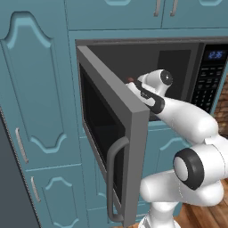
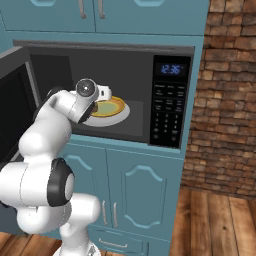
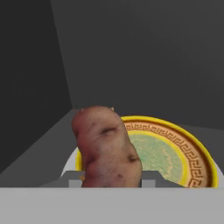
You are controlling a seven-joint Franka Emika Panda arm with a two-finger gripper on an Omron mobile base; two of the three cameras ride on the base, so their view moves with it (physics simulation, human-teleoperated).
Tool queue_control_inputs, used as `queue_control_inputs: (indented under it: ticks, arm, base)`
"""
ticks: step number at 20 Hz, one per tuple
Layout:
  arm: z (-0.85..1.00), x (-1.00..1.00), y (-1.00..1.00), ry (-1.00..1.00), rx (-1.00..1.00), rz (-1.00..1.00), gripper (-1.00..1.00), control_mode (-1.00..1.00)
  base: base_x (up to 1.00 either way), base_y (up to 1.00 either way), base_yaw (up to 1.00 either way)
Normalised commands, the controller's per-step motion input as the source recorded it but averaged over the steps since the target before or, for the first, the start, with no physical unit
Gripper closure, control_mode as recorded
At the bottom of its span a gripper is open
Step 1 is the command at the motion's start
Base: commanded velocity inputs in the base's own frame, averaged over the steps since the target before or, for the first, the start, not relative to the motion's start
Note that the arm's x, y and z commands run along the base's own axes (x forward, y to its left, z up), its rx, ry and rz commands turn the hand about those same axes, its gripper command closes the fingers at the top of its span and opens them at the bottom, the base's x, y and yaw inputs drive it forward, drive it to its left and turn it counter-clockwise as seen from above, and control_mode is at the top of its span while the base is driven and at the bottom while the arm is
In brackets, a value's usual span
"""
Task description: Pick the potato from the counter and place it in the microwave. Then turn on the microwave.
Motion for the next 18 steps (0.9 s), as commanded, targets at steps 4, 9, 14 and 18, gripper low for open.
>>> queue_control_inputs:
  ticks: [4, 9, 14, 18]
  arm:
    - [-0.09, 0.14, 0.00, 0.00, 0.00, 0.00, 1.00, -1.00]
    - [-0.06, 0.17, 0.00, 0.00, 0.00, 0.00, 1.00, -1.00]
    - [-0.05, 0.13, 0.00, 0.00, 0.00, 0.00, 1.00, -1.00]
    - [-0.04, 0.01, -0.02, 0.00, 0.00, 0.00, 1.00, -1.00]
  base:
    - [0.00, 0.00, 0.00]
    - [0.00, 0.00, 0.00]
    - [0.00, 0.00, 0.00]
    - [0.00, 0.00, 0.00]
